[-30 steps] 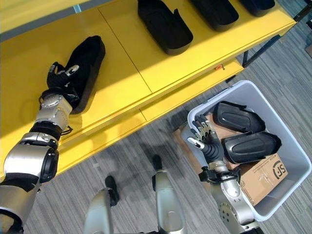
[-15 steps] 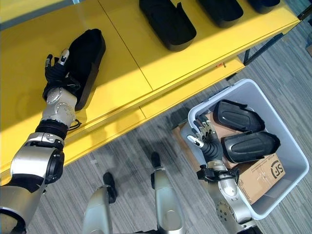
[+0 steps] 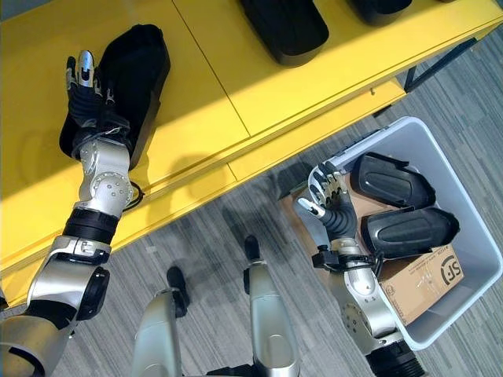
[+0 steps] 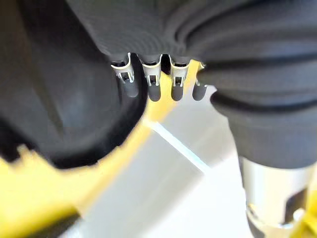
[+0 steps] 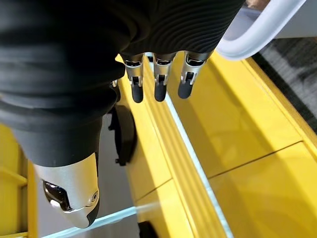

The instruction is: Move parts from the plastic box to the shelf.

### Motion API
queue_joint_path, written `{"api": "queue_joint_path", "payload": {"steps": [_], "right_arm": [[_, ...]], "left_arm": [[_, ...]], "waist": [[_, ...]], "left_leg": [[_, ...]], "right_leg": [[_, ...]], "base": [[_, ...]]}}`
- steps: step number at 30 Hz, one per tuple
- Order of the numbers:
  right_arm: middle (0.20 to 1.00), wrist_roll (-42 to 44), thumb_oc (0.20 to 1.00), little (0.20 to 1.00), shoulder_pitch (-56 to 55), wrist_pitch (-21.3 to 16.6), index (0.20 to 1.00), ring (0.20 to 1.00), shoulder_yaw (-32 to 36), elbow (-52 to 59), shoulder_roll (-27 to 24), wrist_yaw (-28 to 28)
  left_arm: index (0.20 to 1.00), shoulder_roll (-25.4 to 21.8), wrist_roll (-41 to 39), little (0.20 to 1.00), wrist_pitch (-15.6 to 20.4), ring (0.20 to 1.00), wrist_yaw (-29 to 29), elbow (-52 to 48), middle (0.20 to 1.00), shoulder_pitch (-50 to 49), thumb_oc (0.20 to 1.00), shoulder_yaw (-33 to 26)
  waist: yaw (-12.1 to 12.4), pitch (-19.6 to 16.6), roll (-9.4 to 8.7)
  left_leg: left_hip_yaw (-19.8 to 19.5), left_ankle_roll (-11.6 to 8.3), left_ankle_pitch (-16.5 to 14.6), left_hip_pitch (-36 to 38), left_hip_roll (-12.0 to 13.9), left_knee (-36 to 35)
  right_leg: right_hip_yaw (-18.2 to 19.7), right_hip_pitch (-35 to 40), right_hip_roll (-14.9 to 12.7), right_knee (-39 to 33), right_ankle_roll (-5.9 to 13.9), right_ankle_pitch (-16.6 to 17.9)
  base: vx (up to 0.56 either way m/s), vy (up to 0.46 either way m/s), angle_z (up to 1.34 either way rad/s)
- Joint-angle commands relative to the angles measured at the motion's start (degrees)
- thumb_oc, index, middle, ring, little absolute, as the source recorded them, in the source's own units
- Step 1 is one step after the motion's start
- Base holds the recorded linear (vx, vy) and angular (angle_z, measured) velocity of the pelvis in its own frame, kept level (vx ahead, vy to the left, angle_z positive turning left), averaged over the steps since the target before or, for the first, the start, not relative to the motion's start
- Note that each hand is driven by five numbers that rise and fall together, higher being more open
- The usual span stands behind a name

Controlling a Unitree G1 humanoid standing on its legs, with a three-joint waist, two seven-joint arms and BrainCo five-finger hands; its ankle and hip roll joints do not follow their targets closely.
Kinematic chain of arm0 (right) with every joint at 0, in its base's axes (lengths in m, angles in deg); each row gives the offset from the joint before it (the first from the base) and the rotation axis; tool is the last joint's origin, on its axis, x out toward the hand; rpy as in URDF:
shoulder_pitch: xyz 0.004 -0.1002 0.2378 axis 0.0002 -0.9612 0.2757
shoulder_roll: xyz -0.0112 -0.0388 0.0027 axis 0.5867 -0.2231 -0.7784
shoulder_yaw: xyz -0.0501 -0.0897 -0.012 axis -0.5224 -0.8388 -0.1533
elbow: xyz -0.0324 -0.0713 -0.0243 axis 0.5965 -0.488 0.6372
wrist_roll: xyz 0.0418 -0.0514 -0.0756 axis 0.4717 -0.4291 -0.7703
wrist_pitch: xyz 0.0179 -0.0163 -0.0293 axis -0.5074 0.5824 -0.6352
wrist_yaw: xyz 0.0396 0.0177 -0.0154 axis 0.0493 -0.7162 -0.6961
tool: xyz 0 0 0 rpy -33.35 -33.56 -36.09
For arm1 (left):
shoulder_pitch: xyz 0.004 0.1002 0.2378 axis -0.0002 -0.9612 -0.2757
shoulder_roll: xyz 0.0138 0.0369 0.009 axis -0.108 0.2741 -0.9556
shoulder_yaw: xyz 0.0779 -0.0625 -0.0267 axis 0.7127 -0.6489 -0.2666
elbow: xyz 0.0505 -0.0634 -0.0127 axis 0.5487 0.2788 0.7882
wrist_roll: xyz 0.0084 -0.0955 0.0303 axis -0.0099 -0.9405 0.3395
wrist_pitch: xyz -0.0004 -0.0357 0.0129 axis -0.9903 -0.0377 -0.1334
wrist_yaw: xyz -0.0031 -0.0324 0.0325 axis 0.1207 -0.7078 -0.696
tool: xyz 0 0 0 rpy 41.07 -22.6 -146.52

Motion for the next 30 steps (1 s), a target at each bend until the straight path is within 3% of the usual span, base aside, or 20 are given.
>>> {"api": "queue_joint_path", "payload": {"steps": [1,6,12,13,15,17,20,23,26,28,30], "right_arm": [[1.0,-2.1,1.0,1.0,-1.1,-2.3,1.0,1.0,4.1,3.5,-0.1,-1.4],[1.0,-2.9,1.0,1.0,-0.8,-2.2,1.0,1.0,4.5,3.3,0.2,-2.2],[1.0,-2.8,1.0,1.0,-0.9,-2.9,1.0,1.0,5.8,3.4,-0.9,-5.3],[1.0,-2.6,1.0,1.0,-1.4,-3.1,1.0,1.0,6.3,3.2,-1.0,-5.9],[1.0,-2.7,1.0,1.0,-1.5,-3.2,1.0,1.0,6.5,3.2,-1.3,-6.3],[1.0,-0.6,1.0,1.0,-2.8,-4.0,1.0,1.0,8.5,3.4,-2.2,-10.3],[1.0,0.1,1.0,1.0,-3.5,-4.1,1.0,1.0,9.6,3.9,-2.7,-11.8],[1.0,0.5,1.0,1.0,-4.3,-4.5,1.0,1.0,10.5,3.9,-3.5,-13.2],[1.0,1.0,1.0,1.0,-5.2,-4.5,1.0,1.0,11.2,4.3,-4.4,-14.2],[1.0,1.4,1.0,1.0,-6.0,-4.8,1.0,1.0,11.1,4.6,-5.4,-14.7],[1.0,1.4,1.0,1.0,-6.6,-4.9,1.0,1.0,11.5,4.9,-5.8,-14.8]], "left_arm": [[1.0,-1.9,-1.4,1.0,5.1,1.0,3.4,-4.9,1.0,-0.4,1.0,0.3],[1.0,-1.7,-1.6,1.0,6.7,1.0,5.1,-14.4,1.0,-3.4,1.0,1.6],[1.0,-9.4,11.9,1.0,5.1,1.0,6.3,-22.4,1.0,-10.9,1.0,0.6],[1.0,-11.8,17.4,1.0,3.9,1.0,6.8,-24.2,1.0,-13.3,1.0,-0.2],[1.0,-12.1,18.3,1.0,4.5,1.0,6.7,-25.1,1.0,-14.7,1.0,-0.6],[1.0,-22.4,40.5,1.0,2.0,1.0,8.4,-30.1,1.0,-25.0,1.0,-4.4],[1.0,-27.9,51.8,1.0,0.9,1.0,8.0,-30.6,1.0,-30.2,1.0,-6.4],[1.0,-35.6,70.5,1.0,-2.0,1.0,6.1,-31.0,1.0,-35.1,1.0,-7.9],[1.0,-41.6,79.1,1.0,-1.8,1.0,7.8,-31.3,1.0,-39.0,1.0,-8.2],[1.0,-47.2,88.9,1.0,-2.4,1.0,7.4,-31.2,1.0,-41.6,1.0,-6.8],[1.0,-48.3,91.6,1.0,-2.3,1.0,8.3,-31.3,1.0,-43.1,1.0,-6.0]], "waist": [[0.6,-1.1,0.79],[0.9,-1.4,1.34],[1.9,-2.0,2.22],[2.1,-2.2,2.45],[2.2,-2.2,2.52],[3.0,-2.6,3.07],[3.3,-2.8,3.33],[3.7,-3.1,3.62],[3.9,-3.1,3.87],[4.0,-3.1,4.07],[4.3,-3.0,4.14]], "left_leg": [[-6.4,-1.77,0.9,-0.2,2.0,-0.3],[-6.6,-1.56,1.1,0.5,1.7,-0.6],[-6.5,-1.37,1.3,2.0,1.4,-1.4],[-6.5,-1.38,1.4,2.3,1.3,-1.7],[-6.6,-1.35,1.4,2.4,1.3,-1.7],[-6.6,-1.41,1.5,3.4,1.2,-2.3],[-6.6,-1.47,1.6,3.9,1.1,-2.6],[-6.6,-1.54,1.8,4.0,1.0,-2.8],[-6.5,-1.6,1.9,4.2,0.9,-2.9],[-6.5,-1.74,1.6,4.4,1.0,-2.7],[-6.5,-1.69,1.6,4.4,1.0,-2.6]], "right_leg": [[2.4,3.9,-3.1,0.8,2.26,-2.4],[2.2,4.8,-3.4,0.6,2.27,-2.3],[2.0,6.3,-3.6,0.0,2.29,-2.1],[1.9,6.6,-3.6,-0.1,2.35,-2.1],[1.9,6.7,-3.6,-0.2,2.34,-2.1],[1.6,8.0,-4.0,-0.8,2.49,-2.0],[1.2,8.6,-4.3,-1.1,2.66,-2.1],[1.0,8.9,-4.6,-1.3,2.89,-1.8],[0.8,9.3,-5.0,-1.6,3.18,-1.8],[0.7,9.8,-5.3,-1.5,3.46,-2.2],[0.6,9.9,-5.4,-1.6,3.58,-2.2]], "base": [[0.0,0.002,0.04],[0.0,0.0,0.0],[0.0,0.0,0.0],[0.0,0.0,0.0],[-0.01,0.003,0.03],[-0.02,0.002,0.0],[-0.01,0.003,0.08],[-0.01,0.013,0.05],[0.0,0.0,0.0],[0.0,0.0,0.0],[-0.01,0.007,0.02]]}}
